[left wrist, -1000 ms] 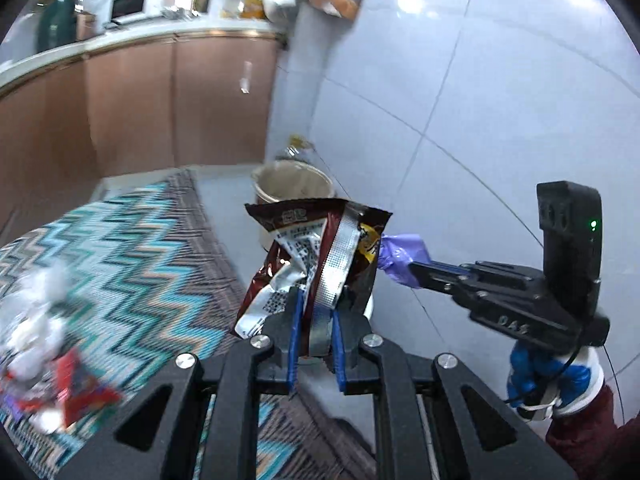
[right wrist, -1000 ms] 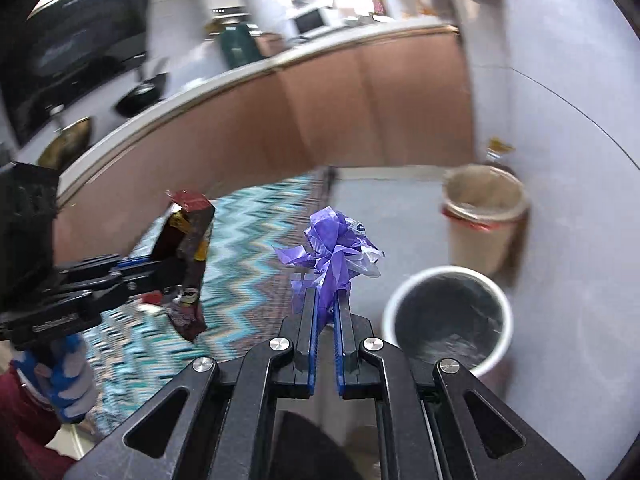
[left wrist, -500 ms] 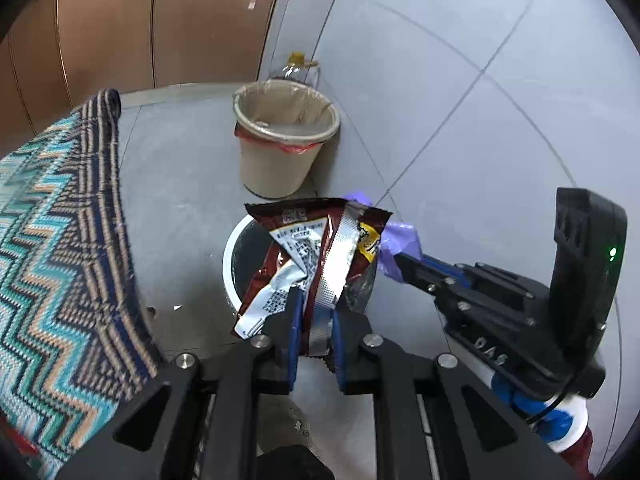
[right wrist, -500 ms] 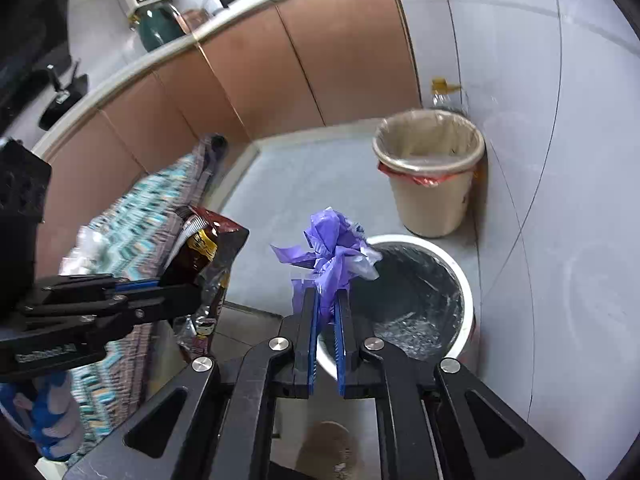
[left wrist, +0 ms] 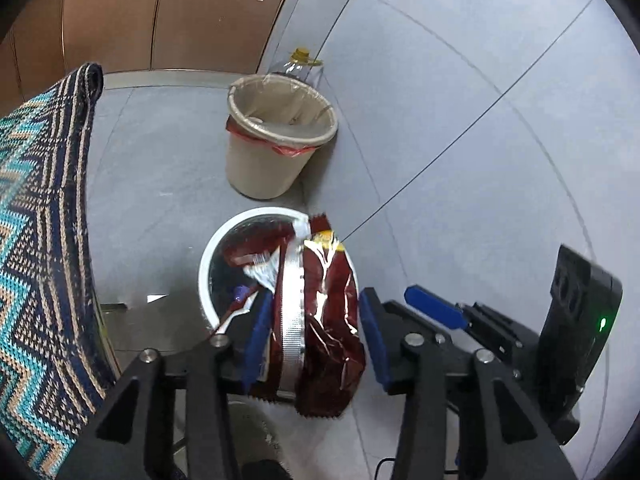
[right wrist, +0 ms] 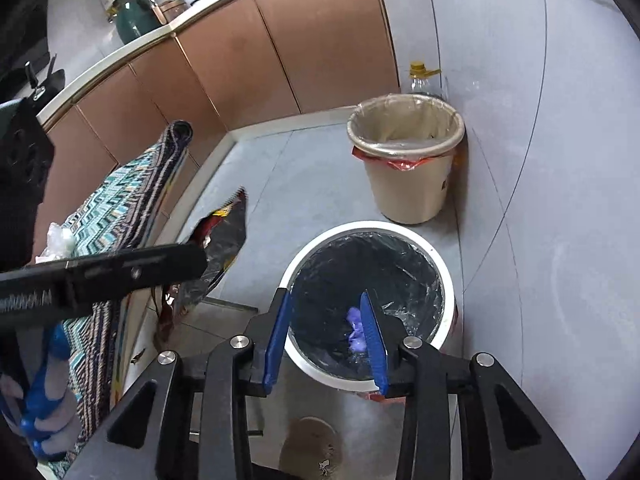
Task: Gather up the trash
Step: 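Carry both held items over the white bin and open both tools, then move both open tools back toward the trash pile on the table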
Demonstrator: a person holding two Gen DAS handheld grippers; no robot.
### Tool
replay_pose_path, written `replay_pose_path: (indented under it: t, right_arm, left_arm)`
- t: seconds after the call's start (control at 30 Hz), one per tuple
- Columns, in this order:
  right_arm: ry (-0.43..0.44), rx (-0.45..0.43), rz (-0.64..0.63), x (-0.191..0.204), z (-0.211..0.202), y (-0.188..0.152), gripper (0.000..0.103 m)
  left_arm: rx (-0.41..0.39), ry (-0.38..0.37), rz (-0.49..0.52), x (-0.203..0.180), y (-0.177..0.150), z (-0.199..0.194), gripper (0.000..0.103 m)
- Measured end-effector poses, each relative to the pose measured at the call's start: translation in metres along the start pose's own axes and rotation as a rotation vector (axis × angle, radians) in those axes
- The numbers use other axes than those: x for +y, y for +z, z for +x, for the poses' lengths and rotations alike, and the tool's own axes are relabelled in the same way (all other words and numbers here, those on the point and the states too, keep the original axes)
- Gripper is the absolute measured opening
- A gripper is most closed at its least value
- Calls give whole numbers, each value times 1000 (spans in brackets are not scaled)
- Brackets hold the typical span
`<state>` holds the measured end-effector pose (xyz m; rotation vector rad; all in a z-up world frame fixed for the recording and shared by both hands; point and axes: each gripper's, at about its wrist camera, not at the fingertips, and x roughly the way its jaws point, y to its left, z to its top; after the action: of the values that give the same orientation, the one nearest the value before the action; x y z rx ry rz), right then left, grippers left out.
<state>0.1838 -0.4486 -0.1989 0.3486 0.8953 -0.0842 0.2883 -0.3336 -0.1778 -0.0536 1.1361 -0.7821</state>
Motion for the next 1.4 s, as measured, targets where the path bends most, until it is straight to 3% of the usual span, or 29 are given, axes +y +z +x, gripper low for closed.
replay_pose_path:
  t: [0.33, 0.63, 1.03, 1.23, 1.4]
  right_arm:
    - [-20, -44, -6, 9, -28, -10, 38]
    - [-21, -89, -34, 20, -53, -12, 38]
    - [43, -149, -119, 66, -91, -18, 39]
    - [91, -231, -202, 102, -137, -19, 42]
    - [145, -307, -281, 138, -178, -21, 46]
  left_arm:
    - [-42, -77, -49, 3, 10, -14, 48]
    - [-144, -43, 0, 4, -7, -84, 48]
    - [-378, 76, 9, 15, -58, -250, 48]
    - [-505, 217, 6, 11, -98, -350, 48]
    - [-656, 338, 22, -18, -124, -451, 48]
